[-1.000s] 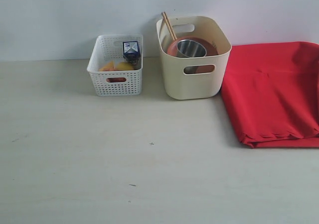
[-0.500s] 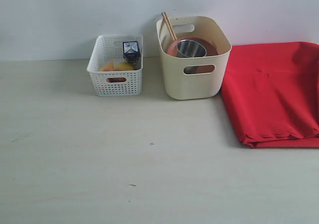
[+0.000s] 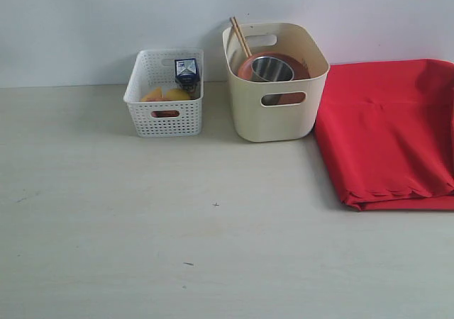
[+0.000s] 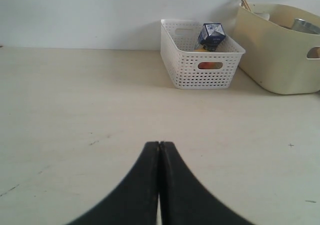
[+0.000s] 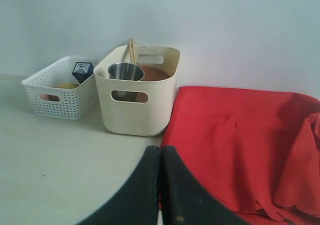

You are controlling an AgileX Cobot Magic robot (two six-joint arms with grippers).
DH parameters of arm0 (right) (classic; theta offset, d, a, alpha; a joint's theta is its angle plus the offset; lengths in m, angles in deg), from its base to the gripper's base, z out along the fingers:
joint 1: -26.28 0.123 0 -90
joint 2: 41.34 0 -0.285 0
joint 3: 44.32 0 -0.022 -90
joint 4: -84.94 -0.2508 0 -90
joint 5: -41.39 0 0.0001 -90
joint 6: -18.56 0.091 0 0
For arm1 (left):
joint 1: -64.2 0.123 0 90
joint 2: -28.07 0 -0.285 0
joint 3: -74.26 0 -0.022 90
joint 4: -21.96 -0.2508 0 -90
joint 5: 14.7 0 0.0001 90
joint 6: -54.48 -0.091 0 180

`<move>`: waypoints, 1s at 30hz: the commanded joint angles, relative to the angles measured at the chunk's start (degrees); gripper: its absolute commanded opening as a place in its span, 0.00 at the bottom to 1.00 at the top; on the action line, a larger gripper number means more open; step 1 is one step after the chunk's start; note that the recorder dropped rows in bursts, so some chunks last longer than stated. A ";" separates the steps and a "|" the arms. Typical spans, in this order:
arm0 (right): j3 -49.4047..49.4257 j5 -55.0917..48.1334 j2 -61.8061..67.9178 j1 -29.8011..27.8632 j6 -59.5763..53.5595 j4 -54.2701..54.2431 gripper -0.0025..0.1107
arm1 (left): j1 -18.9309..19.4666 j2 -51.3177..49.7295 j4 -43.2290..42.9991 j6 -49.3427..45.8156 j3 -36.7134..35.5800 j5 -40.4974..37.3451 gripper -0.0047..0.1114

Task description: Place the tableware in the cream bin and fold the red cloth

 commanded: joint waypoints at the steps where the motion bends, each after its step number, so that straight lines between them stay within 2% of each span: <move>1: 0.30 0.18 -0.03 0.23 -0.38 -0.05 0.02 | 0.22 0.30 -2.15 0.78 -0.16 -1.12 0.04; 7: 0.30 0.18 -0.03 0.23 -0.38 -0.05 0.02 | 0.30 0.30 -9.05 9.79 -0.16 -2.03 0.04; 14: 0.30 0.18 -0.03 0.23 -0.38 -0.05 0.02 | 2.89 0.30 -8.91 9.79 -0.16 -2.51 0.04; 30: 0.30 0.18 -0.03 0.23 -0.38 -0.05 0.02 | 2.99 0.30 -8.91 9.68 -0.16 -2.50 0.04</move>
